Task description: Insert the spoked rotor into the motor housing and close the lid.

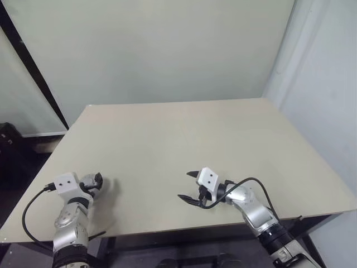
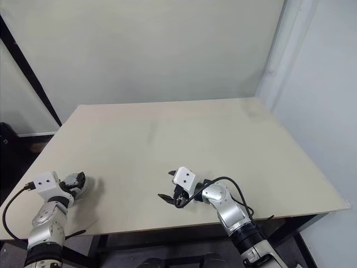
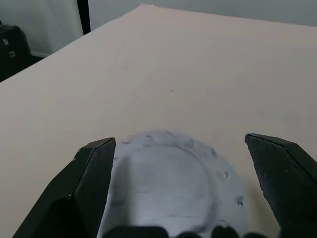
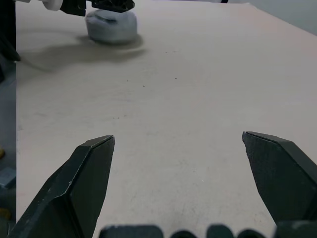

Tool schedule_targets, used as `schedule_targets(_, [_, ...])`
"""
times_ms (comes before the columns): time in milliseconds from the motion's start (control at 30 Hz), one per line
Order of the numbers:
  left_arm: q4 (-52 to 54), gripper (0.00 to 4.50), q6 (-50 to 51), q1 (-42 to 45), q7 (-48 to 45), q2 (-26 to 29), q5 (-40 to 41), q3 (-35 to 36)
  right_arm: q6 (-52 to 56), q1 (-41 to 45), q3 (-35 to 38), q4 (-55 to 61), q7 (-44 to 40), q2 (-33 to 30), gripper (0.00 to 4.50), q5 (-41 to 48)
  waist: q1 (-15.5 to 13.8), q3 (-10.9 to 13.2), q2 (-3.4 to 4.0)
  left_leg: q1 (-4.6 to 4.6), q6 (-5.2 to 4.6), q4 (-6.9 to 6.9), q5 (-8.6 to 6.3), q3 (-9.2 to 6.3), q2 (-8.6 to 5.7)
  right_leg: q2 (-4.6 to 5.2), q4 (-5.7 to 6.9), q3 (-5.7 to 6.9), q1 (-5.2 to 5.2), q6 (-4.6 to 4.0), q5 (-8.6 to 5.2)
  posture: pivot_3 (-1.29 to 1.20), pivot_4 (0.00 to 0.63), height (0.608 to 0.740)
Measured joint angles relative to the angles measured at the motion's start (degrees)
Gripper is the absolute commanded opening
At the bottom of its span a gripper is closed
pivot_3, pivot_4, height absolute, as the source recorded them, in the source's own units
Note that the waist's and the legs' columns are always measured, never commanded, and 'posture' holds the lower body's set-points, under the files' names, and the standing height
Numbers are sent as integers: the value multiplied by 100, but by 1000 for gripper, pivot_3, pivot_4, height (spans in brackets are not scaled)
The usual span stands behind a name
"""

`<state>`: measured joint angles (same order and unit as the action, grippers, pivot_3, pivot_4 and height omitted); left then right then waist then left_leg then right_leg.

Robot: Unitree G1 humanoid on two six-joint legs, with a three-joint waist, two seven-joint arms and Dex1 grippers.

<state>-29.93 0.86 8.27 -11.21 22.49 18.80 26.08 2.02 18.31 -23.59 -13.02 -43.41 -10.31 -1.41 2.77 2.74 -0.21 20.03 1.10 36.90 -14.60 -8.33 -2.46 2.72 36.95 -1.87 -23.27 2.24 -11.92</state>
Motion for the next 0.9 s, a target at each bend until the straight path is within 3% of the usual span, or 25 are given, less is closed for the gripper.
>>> schedule_targets(133, [461,4470,-111,-220,-347,7,-7,-117,316,-134,265,84,45,167,4500,308,-15,0,0,4,0,0,0,-2,-1,1,-1,0,-1,0,0,0,0,740])
schedule_targets(267, [1677,4470,277,-540,-1174,52,133,-670,935,-283,874,572,198,285,4500,989,-38,2,3,7,0,2,0,3,-5,5,-2,-4,1,-1,-1,0,0,740])
schedule_targets(467, [3187,4470,1182,-820,-2180,231,370,-1643,1571,-473,1686,1087,446,-159,4500,1426,1,4,9,4,-1,0,-1,16,1,2,-3,-10,-2,-7,-5,0,0,740])
schedule_targets(900, [3285,4470,1805,-521,-2663,51,366,-2513,1888,-998,2277,1410,1107,-678,4500,1442,5,5,14,1,-3,-2,0,39,7,-4,-4,-28,-3,-13,-9,0,0,740])
